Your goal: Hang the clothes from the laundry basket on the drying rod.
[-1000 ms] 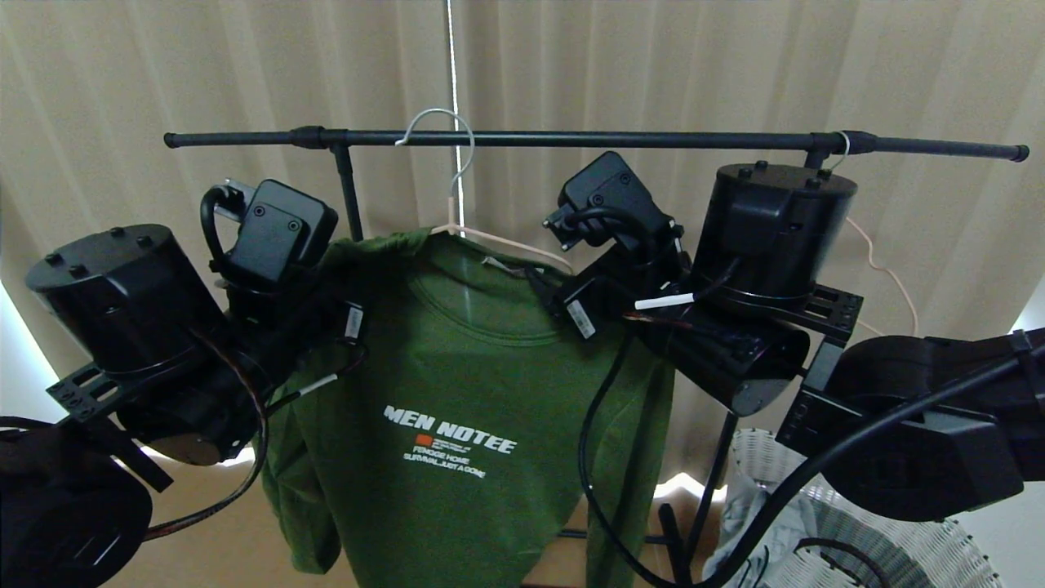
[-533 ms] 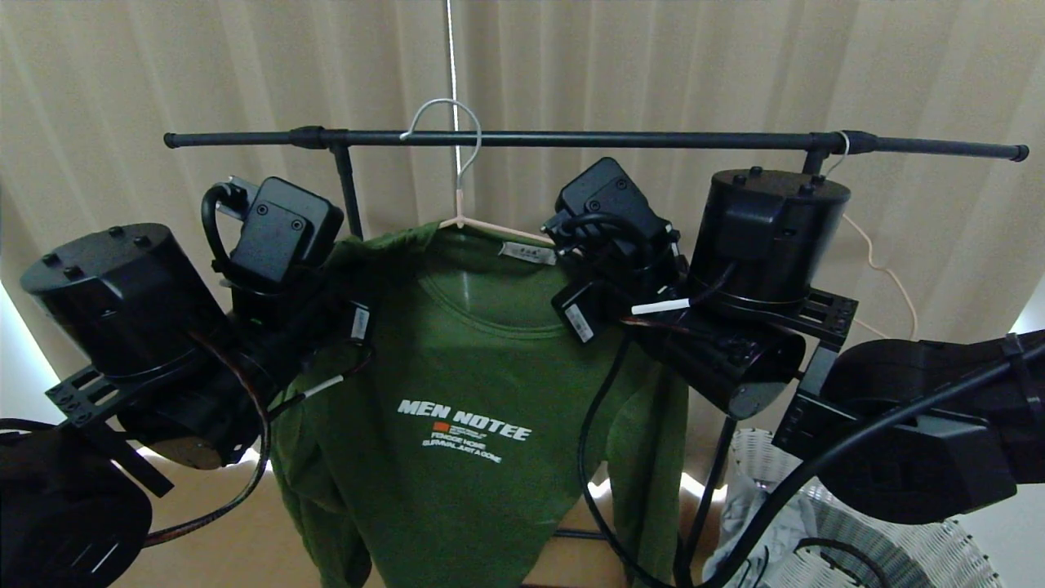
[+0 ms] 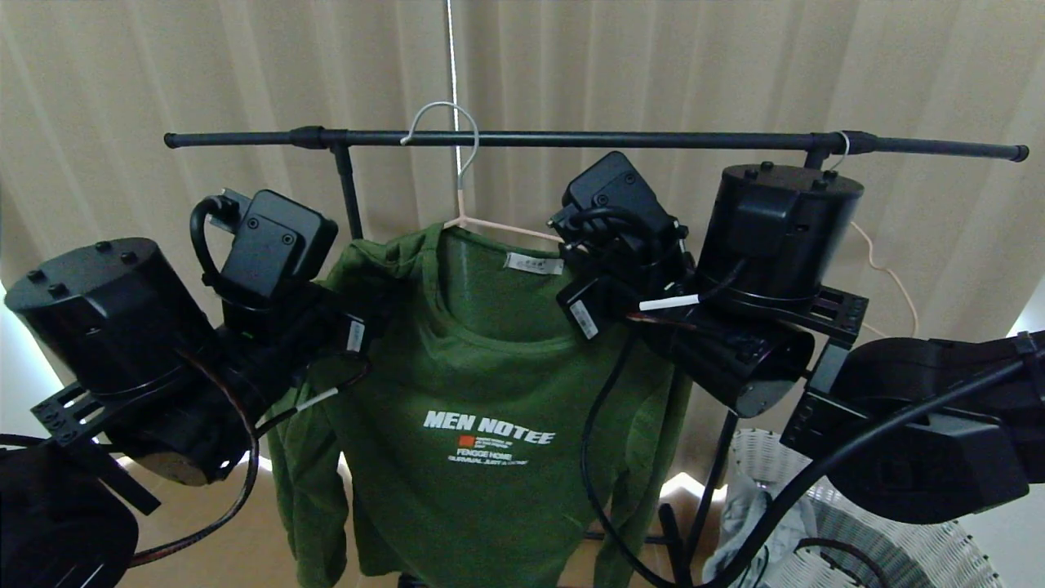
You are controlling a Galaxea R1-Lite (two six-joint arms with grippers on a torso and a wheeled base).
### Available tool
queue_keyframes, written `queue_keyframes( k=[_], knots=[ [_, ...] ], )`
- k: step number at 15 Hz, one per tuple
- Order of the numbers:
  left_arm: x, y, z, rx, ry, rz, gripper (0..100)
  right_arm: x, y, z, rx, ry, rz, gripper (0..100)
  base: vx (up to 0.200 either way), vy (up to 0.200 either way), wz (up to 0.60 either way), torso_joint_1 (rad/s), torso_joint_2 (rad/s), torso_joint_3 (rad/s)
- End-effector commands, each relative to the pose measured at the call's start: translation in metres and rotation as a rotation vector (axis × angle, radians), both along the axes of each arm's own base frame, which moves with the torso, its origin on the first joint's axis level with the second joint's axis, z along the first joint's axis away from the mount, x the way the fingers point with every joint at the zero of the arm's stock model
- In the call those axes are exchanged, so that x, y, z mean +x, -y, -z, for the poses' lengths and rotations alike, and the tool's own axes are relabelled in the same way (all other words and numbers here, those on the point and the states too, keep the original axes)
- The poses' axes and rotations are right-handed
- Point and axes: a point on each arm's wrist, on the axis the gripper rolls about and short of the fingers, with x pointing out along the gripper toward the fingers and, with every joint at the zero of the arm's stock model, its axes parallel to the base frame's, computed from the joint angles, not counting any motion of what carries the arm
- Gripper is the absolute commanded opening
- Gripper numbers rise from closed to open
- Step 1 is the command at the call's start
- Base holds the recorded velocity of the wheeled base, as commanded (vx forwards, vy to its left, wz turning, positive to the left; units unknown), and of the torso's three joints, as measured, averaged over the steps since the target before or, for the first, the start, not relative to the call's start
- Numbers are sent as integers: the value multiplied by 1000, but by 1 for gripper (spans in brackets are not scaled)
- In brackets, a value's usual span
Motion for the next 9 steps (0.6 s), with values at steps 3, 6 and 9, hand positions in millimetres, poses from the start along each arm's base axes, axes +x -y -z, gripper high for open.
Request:
queue_keyframes(
  k=[3, 6, 9],
  knots=[
    [-18, -11, -4, -35, 9, 52, 100, 1, 26, -18, 33, 34, 55, 0, 0, 0, 0, 0, 0, 0],
    [-23, -18, -8, -38, 24, 50, 100, -5, 42, -15, 22, 21, 79, 0, 0, 0, 0, 0, 0, 0],
    [-32, -22, -5, -29, 17, 72, 100, -8, 68, -21, 52, 65, 135, 0, 0, 0, 0, 0, 0, 0]
  ],
)
